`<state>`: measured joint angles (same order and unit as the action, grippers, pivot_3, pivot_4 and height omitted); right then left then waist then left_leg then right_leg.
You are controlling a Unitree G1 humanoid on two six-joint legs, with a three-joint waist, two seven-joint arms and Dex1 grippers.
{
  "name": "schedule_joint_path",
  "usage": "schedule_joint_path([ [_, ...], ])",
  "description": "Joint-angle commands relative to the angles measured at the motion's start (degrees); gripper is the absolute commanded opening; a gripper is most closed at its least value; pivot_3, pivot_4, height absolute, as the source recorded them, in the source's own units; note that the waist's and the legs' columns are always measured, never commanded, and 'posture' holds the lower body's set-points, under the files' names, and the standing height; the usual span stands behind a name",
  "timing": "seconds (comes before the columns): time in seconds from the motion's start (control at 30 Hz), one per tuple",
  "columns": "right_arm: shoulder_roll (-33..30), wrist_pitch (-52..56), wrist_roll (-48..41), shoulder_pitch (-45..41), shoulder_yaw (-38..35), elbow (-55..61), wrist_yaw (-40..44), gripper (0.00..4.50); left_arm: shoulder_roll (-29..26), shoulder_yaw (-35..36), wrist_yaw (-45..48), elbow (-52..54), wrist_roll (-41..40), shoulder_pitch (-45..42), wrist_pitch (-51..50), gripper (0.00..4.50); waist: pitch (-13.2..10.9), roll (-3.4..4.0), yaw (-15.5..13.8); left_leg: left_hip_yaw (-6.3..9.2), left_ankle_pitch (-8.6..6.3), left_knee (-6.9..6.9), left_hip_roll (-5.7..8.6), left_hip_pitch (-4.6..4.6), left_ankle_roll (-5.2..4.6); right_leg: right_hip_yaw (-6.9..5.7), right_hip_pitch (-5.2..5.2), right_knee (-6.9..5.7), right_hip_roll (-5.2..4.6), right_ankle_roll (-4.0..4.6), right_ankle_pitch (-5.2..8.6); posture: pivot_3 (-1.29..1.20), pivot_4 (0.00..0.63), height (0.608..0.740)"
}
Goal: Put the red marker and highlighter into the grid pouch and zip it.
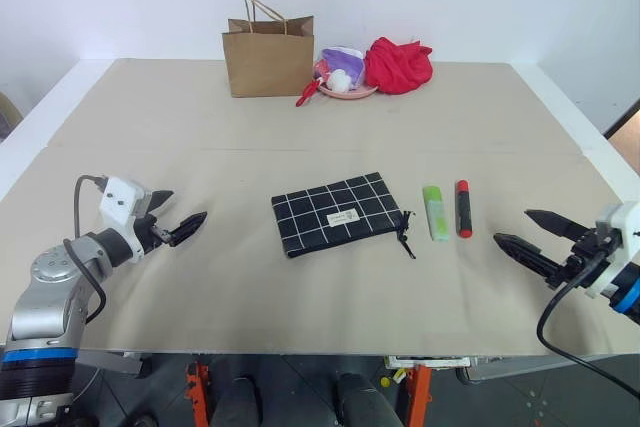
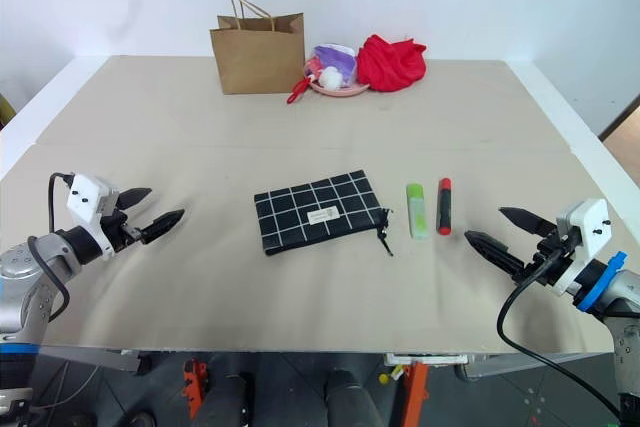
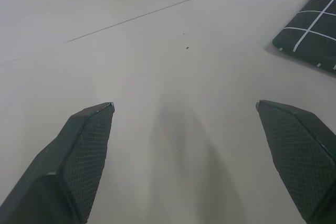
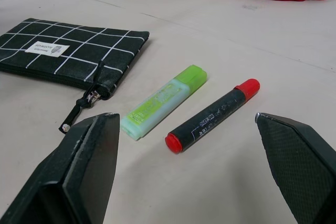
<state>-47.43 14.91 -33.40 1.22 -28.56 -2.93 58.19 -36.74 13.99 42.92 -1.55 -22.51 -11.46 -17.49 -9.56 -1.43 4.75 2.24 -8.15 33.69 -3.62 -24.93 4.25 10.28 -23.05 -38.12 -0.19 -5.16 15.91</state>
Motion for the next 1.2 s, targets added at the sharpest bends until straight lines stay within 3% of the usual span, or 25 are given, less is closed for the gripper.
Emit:
schedule_joint_path([
  [0.03,-0.3,0.1,-0.2,-0.9,-0.6,2.7,-0.7,4.46,0.0,1.1,0.5,1.5,-0.6,-0.1,1.5,4.47,0.0,0.0,0.0,0.0,0.0,0.0,0.0,0.0,0.0,0.0,0.0,0.0,0.0,0.0,0.0,0.0,0.15,0.74],
  [0.6,-1.1,2.7,-0.1,-4.4,2.2,4.1,-0.1,4.46,0.6,-1.9,5.9,4.5,-1.5,0.9,2.9,4.47,0.0,0.0,0.0,0.0,0.0,0.02,0.0,0.0,0.0,0.0,0.01,0.0,0.0,0.0,-0.03,0.0,0.15,0.74],
  [0.73,-0.2,4.7,-0.3,-8.7,5.7,5.7,-1.6,4.46,0.9,-4.2,7.9,5.6,-2.0,0.5,2.6,4.47,0.0,0.01,0.0,0.0,0.01,0.04,0.0,0.02,-0.01,0.0,0.01,-0.01,0.0,0.02,-0.07,0.0,0.15,0.74],
  [0.93,7.3,10.6,-0.5,-19.8,15.0,8.9,-8.1,4.46,1.2,-12.0,14.0,6.7,-0.1,-1.8,3.8,4.47,0.0,0.0,0.2,0.01,0.02,0.06,-0.02,0.03,-0.02,0.0,0.02,-0.03,0.03,0.02,-0.12,0.0,0.15,0.74],
  [1.07,16.6,9.1,5.5,-27.4,23.3,3.6,-14.2,3.3,3.4,-17.9,17.5,5.6,1.3,-5.8,5.1,4.5,0.0,0.0,0.3,0.06,0.03,0.06,-0.01,-0.05,-0.02,-0.01,-0.02,-0.03,0.04,-0.24,-0.27,0.0,0.15,0.74],
  [1.2,19.7,4.8,10.2,-27.0,26.1,-0.9,-14.9,1.11,4.6,-19.9,18.7,5.0,1.8,-7.0,5.8,4.5,0.0,0.03,-0.3,0.22,0.04,0.05,0.0,-0.18,0.0,-0.14,-0.03,-0.02,0.05,-0.18,-0.27,0.0,0.15,0.74],
])
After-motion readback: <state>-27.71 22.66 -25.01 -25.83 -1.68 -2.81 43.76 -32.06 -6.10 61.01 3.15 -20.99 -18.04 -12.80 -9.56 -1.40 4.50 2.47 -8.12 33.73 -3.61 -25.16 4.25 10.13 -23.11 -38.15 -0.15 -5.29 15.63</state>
